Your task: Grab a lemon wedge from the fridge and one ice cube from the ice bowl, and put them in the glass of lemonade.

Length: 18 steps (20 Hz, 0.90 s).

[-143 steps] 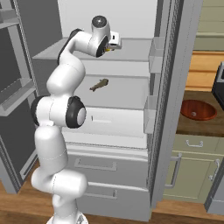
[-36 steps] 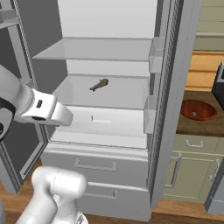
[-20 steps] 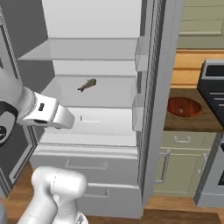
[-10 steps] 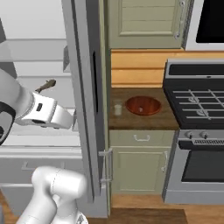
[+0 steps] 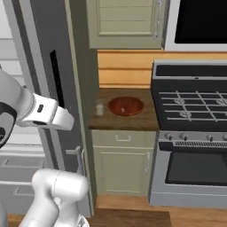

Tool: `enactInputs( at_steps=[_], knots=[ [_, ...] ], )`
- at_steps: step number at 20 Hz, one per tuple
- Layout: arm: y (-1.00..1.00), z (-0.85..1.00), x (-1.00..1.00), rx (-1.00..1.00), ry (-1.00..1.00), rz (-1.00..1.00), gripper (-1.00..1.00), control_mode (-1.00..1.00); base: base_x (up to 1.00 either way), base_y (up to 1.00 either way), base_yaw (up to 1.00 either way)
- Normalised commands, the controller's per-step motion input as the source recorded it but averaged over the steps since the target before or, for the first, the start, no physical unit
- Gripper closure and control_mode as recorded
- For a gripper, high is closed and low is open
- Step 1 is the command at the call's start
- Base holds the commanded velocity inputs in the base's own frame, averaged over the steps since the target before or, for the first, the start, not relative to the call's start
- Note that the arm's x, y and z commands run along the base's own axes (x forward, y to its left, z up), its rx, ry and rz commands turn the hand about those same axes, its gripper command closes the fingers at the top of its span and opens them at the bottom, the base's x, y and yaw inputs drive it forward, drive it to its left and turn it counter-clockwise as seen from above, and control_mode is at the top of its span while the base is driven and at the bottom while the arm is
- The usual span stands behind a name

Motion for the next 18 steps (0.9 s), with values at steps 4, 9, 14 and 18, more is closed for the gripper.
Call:
enactInputs(
  at_steps=[4, 9, 14, 18],
  knots=[
    [0.00, 0.00, 0.00, 0.00, 0.00, 0.00, 1.00, 1.00, -0.38, -1.00, 0.26],
    [0.00, 0.00, 0.00, 0.00, 0.00, 0.00, 1.00, 1.00, -0.12, -0.96, 0.54],
    [0.00, 0.00, 0.00, 0.00, 0.00, 0.00, 1.00, 1.00, 0.43, -0.82, 0.67],
    [0.00, 0.00, 0.00, 0.00, 0.00, 0.00, 1.00, 1.00, 0.51, -0.65, 0.65]
  ],
)
